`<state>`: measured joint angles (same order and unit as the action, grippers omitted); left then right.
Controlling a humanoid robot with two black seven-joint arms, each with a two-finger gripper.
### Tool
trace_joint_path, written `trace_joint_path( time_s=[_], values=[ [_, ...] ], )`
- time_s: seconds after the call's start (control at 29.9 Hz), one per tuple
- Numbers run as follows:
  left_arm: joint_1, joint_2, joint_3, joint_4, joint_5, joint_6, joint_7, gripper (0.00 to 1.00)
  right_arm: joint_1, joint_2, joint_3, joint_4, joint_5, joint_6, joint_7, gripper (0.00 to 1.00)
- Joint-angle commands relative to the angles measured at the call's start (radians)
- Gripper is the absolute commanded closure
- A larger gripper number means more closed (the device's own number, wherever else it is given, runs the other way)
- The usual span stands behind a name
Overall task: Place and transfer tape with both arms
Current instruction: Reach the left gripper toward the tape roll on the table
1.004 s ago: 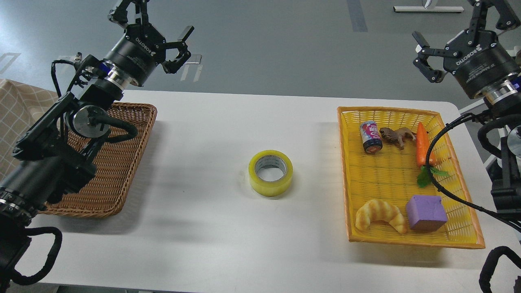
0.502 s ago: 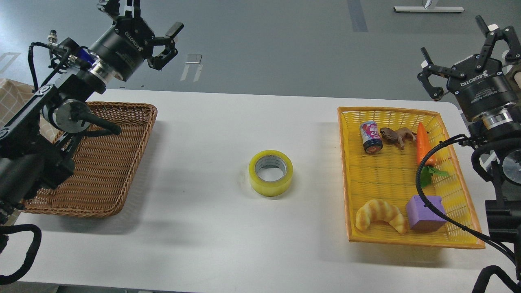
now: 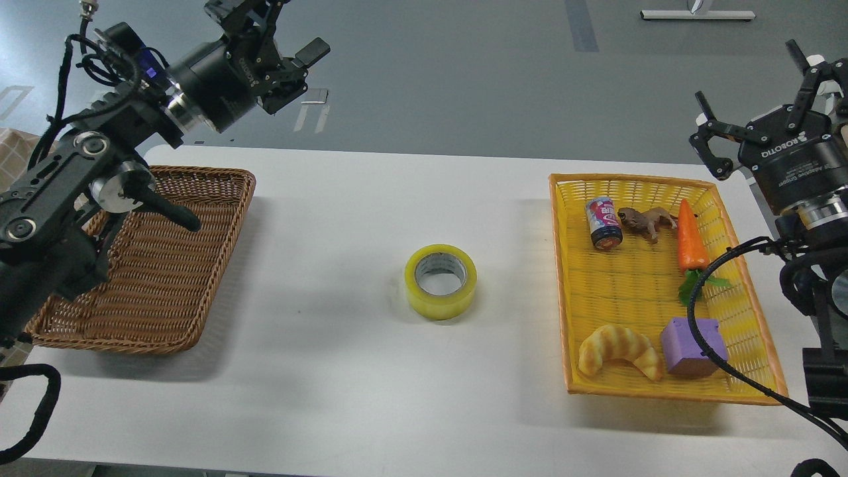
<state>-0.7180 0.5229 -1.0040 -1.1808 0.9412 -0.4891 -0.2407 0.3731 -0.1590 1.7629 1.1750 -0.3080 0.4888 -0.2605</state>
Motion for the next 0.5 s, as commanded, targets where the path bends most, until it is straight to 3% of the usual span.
trace_joint_path(
  time_s=[0.0, 0.13, 0.47],
  values=[
    [0.002, -0.004, 0.01, -0.054, 0.193, 0.0, 0.0, 0.02, -0.013, -0.002, 0.021, -0.003, 0.001, 0.0, 0.001, 0.0],
    [0.014, -0.006, 0.028, -0.117, 0.378, 0.157, 0.011, 0.02, -0.031, -0.002, 0.055, -0.006, 0.001, 0.0, 0.003, 0.0],
    [-0.04, 0.068, 0.255, -0.165, 0.525, 0.155, 0.008, 0.02, -0.054, 0.001, 0.056, -0.008, 0.001, 0.0, 0.03, 0.0]
  ],
)
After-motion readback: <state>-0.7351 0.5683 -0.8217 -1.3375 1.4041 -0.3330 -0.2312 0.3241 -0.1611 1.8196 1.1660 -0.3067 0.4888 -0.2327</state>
